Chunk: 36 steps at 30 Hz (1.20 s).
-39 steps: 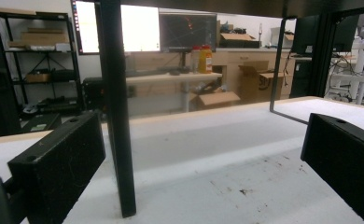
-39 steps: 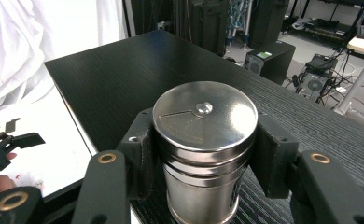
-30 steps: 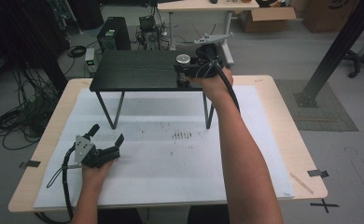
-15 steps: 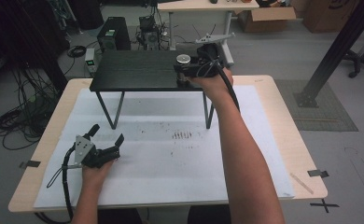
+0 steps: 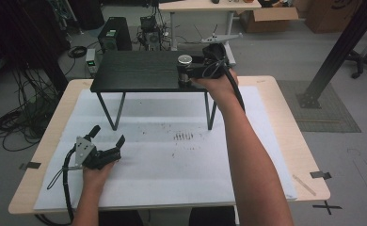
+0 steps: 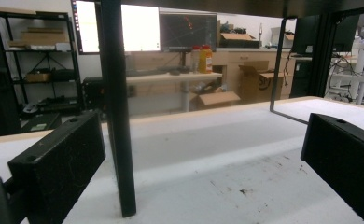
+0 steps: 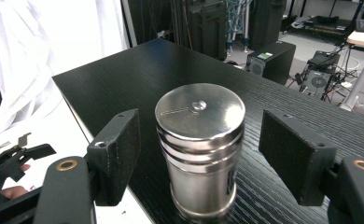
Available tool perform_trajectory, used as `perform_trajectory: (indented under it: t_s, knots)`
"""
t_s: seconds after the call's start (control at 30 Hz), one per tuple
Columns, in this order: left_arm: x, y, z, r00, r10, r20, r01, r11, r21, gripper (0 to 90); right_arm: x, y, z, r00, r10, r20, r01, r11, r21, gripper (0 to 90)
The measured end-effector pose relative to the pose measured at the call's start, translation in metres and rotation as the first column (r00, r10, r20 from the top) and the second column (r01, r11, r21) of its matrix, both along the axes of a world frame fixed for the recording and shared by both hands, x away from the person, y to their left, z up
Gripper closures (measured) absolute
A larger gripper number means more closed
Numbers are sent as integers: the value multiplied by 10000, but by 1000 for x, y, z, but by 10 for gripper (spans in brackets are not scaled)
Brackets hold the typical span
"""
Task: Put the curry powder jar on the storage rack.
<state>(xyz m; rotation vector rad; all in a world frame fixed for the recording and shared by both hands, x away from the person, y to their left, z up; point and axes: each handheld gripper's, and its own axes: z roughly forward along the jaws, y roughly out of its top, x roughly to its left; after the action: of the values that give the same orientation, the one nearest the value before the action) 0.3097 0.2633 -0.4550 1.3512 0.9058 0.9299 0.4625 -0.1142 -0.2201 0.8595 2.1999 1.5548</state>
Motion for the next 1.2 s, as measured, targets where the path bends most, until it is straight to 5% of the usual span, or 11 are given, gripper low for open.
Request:
perform_trajectory:
  t_s: [0.5, 1.2]
  knots:
    - [0, 0, 0, 10000, -4, 8, 4, 10000, 9, 2, -9, -19, -1, 9999, 164, -22, -163, 9975, 690, 265]
    - [0, 0, 0, 10000, -1, 21, 1, 10000, 13, 2, -35, -37, 3, 9940, 784, 766, -876, 9882, 1257, 213]
